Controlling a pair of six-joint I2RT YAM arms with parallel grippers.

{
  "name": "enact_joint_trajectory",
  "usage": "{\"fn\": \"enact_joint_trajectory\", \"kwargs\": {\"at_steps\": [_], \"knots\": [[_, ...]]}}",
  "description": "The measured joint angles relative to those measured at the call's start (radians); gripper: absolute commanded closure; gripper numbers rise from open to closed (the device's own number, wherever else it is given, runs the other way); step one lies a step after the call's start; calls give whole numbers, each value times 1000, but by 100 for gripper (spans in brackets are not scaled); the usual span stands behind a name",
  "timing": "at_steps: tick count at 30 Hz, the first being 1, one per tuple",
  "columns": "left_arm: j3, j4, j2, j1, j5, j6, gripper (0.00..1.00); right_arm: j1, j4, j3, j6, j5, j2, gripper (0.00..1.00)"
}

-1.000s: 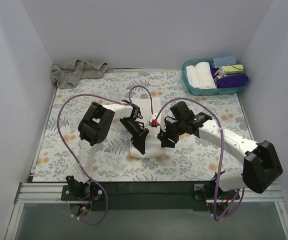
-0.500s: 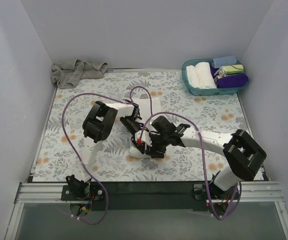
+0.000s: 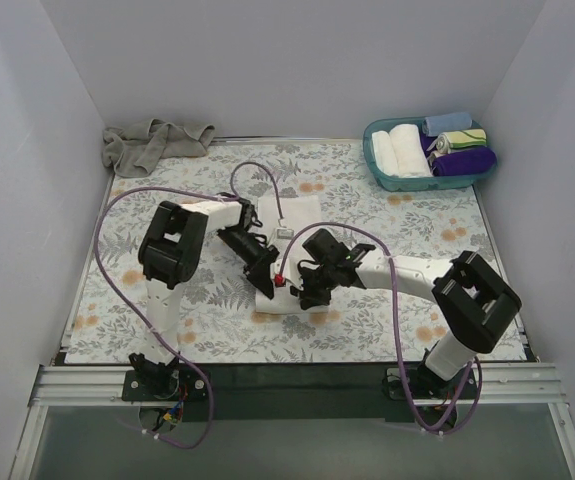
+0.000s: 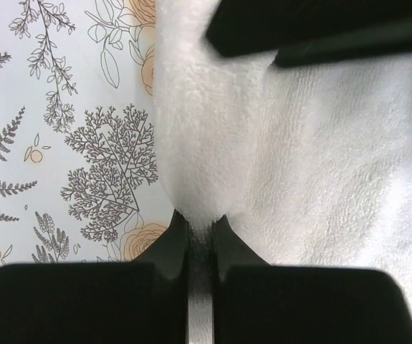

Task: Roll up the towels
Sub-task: Roll the towel

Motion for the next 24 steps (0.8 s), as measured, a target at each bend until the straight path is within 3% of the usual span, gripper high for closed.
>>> {"fn": "enact_joint_trajectory", "kwargs": {"at_steps": [6,9,12,14,19,24], "knots": [[-56,163,-188,218,-81,-9,42,-47,-92,68,-9,-103,60,99],[-142,285,-372,314,-122,-26,39,-84,-159,130,-7,-175,120,99],[-261,393,-615,319,-170,-39,38,-132,-226,191,-5,-277,193,99],[-344,467,-775,286,-218,-37,37,-165,-272,235,-4,-348,248,99],[-587,620,-1042,-43,-387,-9,31,-235,-403,347,1,-533,401,99],[-727,737,-1072,-294,-572,17,30,-266,-555,444,-14,-666,538,99]]}}
